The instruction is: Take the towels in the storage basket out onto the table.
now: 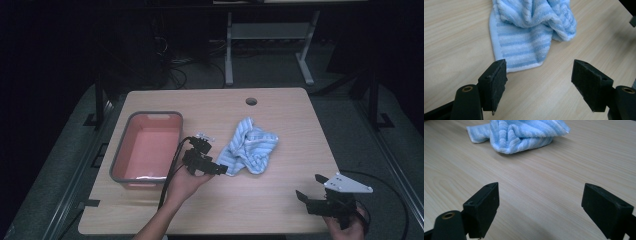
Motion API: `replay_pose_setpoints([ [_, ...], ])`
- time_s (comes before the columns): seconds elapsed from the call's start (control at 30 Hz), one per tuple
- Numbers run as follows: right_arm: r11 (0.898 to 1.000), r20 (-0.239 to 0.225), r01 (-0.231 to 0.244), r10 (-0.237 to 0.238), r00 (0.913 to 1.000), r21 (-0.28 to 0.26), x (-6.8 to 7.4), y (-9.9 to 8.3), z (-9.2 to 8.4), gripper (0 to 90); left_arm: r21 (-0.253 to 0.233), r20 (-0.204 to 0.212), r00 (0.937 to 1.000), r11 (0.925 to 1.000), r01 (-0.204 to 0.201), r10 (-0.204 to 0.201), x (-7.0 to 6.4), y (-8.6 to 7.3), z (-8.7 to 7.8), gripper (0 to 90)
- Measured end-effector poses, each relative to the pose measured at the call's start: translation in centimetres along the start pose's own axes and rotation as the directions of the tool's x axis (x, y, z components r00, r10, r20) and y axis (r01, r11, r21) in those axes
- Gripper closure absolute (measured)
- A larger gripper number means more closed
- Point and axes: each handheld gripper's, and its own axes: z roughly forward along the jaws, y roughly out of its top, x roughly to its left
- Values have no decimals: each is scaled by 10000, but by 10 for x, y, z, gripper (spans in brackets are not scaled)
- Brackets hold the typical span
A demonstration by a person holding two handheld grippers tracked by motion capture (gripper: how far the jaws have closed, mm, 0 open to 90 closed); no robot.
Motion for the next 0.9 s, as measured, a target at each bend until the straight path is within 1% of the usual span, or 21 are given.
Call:
replay_pose_setpoints([
  [0.03,10000,2,3,-3,10000,7,0,0,0,141,-7,46,10000,10000,53,-53,0,-2,0,280],
  [0.1,10000,15,0,0,10000,25,0,0,0,140,5,72,10000,10000,23,-23,-1,-6,1,280],
  [0.13,10000,19,12,-12,10000,33,0,0,0,140,-60,71,10000,10000,56,-56,-1,-7,2,280],
  [0.17,10000,25,10,-10,10000,44,0,0,1,140,11,96,9999,10000,-35,35,-1,-8,2,280],
  [0.2,10000,31,-5,5,10000,55,0,-1,1,140,-31,105,9999,10000,-10,10,-2,-10,3,280],
  [0.23,10000,33,-23,23,10000,78,0,-1,1,140,43,114,9999,9999,-108,107,-2,-11,3,280],
  [0.27,9999,28,-50,50,10000,96,0,-1,1,140,-33,150,9999,10000,-56,57,-3,-12,4,280],
  [0.37,10000,48,-16,15,10000,73,0,-1,0,140,-68,48,9997,9997,-235,235,-6,-16,4,281],
  [0.4,10000,50,-27,27,10000,81,0,-1,0,140,-147,66,9997,9996,-255,256,-6,-17,4,284],
  [0.43,9999,47,-62,62,10000,99,0,-1,0,140,-223,104,9998,9996,-155,157,-7,-18,5,285],
  [0.47,9999,48,-63,63,10000,102,0,-1,0,140,-126,129,9995,9995,-303,305,-7,-20,4,285],
  [0.5,9999,53,-58,57,10000,93,0,-1,0,140,-287,158,9997,9995,-159,164,-8,-21,4,285],
  [0.53,9999,50,-50,50,10000,98,0,-1,0,141,-194,149,9994,9993,-316,319,-8,-23,4,286],
  [0.57,9999,53,-44,43,10000,105,0,-1,0,140,-278,175,9996,9994,-222,226,-9,-24,4,285],
  [0.6,9999,58,-42,42,10000,103,0,-1,0,140,-199,165,9992,9992,-349,353,-9,-25,3,285],
  [0.7,9999,66,-39,38,10000,100,0,-1,0,140,-257,207,9993,9992,-300,306,-11,-29,3,285],
  [0.73,10000,68,-15,15,10000,90,0,-1,0,140,-199,230,9990,9990,-390,394,-11,-31,2,284],
  [0.77,10000,69,-12,11,10000,89,0,-1,0,140,-227,236,9990,9991,-370,376,-11,-32,2,283],
  [0.8,9999,75,-23,22,10000,102,0,-1,0,141,-183,183,9987,9987,-467,470,-12,-34,2,283],
  [0.83,9999,65,-19,18,10000,108,0,-1,0,140,-208,188,9990,9990,-398,402,-12,-35,2,282],
  [0.9,9999,57,35,-36,10000,141,0,-1,1,140,-241,247,9989,9990,-384,390,-12,-37,2,282],
])
